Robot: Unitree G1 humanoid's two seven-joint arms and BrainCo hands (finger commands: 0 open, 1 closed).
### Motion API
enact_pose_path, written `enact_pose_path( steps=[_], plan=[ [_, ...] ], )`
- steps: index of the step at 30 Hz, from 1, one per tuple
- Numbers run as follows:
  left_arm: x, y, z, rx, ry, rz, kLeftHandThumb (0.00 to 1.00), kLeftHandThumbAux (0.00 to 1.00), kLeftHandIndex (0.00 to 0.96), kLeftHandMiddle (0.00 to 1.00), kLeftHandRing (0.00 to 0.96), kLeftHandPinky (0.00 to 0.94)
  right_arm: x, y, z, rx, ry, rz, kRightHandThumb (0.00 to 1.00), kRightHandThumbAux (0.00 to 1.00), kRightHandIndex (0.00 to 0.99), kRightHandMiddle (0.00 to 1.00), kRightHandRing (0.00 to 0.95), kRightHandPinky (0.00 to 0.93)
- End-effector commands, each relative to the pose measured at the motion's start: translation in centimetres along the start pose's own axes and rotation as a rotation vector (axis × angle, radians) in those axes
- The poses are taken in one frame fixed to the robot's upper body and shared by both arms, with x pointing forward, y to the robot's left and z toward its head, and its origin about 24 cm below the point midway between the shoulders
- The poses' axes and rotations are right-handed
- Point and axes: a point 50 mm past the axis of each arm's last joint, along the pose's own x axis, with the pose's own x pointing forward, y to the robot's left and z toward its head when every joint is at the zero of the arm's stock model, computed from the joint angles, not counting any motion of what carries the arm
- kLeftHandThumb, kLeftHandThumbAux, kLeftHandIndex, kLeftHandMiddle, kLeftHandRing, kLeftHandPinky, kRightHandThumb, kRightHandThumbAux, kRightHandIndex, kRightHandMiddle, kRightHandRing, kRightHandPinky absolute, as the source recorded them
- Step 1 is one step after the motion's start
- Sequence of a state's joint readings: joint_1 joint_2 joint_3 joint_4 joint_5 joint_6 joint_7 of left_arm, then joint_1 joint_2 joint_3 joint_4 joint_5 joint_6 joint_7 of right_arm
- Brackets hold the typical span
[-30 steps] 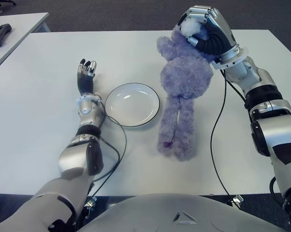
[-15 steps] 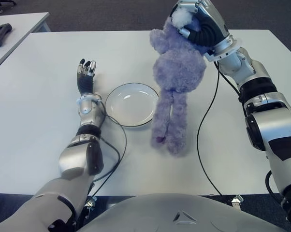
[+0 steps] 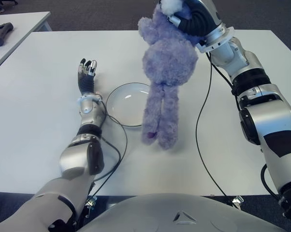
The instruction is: Put the doll into the plate.
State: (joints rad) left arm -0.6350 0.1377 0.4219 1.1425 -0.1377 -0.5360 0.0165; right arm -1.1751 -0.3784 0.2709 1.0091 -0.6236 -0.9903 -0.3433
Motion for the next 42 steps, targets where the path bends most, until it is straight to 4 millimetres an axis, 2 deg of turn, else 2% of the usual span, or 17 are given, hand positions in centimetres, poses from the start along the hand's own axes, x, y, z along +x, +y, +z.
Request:
enact_pose_path(
  steps=[1,8,10,19,27,42],
  plan=[
    [-10.2,2.1,-11.5,-0.021,0.486,0.127,0.000,0.510,0.025,0.123,0.069,0.000,2.5,0.7,1.6,0.032,-0.065,0.001,0.709,0.712,0.440,0.868,0.852,0.857],
    [-10.4,2.1,-11.6,-0.009,0.490,0.119,0.000,0.508,0.024,0.119,0.067,0.000,3.0,1.9,2.3,0.086,-0.082,0.024,0.713,0.712,0.440,0.890,0.866,0.873],
    [-10.4,2.1,-11.6,-0.006,0.490,0.118,0.000,0.507,0.029,0.118,0.067,0.000,3.2,2.0,2.4,0.088,-0.081,0.026,0.711,0.713,0.440,0.876,0.858,0.842],
    [-10.4,1.8,-11.6,0.006,0.491,0.115,0.000,0.505,0.033,0.116,0.067,0.000,3.7,2.6,2.8,0.112,-0.081,0.041,0.712,0.712,0.441,0.868,0.854,0.851],
    [-10.4,1.6,-11.6,0.027,0.490,0.112,0.000,0.501,0.030,0.116,0.068,0.000,4.3,3.2,3.2,0.082,-0.089,0.062,0.707,0.713,0.440,0.853,0.842,0.838],
    [-10.5,1.3,-11.7,0.043,0.489,0.108,0.000,0.490,0.031,0.123,0.074,0.000,3.6,5.2,3.7,0.194,-0.071,0.114,0.710,0.711,0.441,0.840,0.834,0.842]
  ],
)
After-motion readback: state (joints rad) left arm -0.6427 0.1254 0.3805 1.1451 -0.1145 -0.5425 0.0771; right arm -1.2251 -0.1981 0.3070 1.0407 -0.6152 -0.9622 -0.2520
